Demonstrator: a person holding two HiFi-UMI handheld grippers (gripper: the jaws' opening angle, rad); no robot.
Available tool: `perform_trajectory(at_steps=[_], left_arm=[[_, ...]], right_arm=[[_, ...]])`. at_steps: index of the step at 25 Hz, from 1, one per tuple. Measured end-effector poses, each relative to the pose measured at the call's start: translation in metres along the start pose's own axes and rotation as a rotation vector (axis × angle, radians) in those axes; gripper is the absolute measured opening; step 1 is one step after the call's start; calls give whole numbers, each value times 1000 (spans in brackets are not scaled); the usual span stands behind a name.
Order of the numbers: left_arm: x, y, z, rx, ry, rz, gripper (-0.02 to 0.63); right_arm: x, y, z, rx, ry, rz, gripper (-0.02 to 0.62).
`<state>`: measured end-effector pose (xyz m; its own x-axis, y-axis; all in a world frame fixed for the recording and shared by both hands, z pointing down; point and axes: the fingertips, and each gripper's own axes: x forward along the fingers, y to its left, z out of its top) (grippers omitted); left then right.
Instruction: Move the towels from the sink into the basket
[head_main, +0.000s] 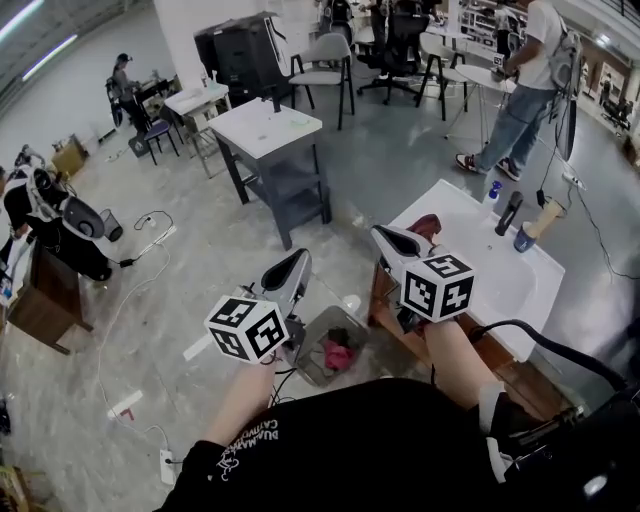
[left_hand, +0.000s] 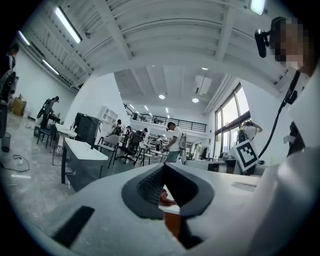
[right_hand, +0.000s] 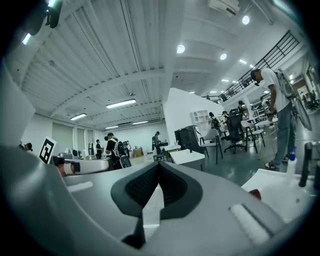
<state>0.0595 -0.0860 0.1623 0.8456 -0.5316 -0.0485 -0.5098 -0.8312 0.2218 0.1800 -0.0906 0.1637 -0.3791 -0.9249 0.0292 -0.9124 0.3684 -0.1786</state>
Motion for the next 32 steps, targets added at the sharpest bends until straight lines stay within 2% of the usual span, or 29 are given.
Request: perform_trajectory(at_steps=[3, 7, 15, 20, 25, 32], left_arm=[[39, -13, 1, -2, 6, -43, 3], [97, -35, -10, 11, 24, -116, 3], [208, -67, -21, -23, 29, -202, 3], [259, -74, -39, -43, 33, -216, 3], [294, -75, -58, -45, 98, -210, 3], [318, -37, -98, -94, 187, -132, 3]], right_arm=[[-8, -35, 7, -7, 3, -33, 9], [-19, -89, 15, 34, -1, -67, 9], [-41, -200, 30, 32, 16, -155, 9], [-44, -244, 26, -13, 33, -155, 9], [-36, -281, 21, 47, 32, -126, 9], [0, -324, -36, 114, 163, -141, 9]])
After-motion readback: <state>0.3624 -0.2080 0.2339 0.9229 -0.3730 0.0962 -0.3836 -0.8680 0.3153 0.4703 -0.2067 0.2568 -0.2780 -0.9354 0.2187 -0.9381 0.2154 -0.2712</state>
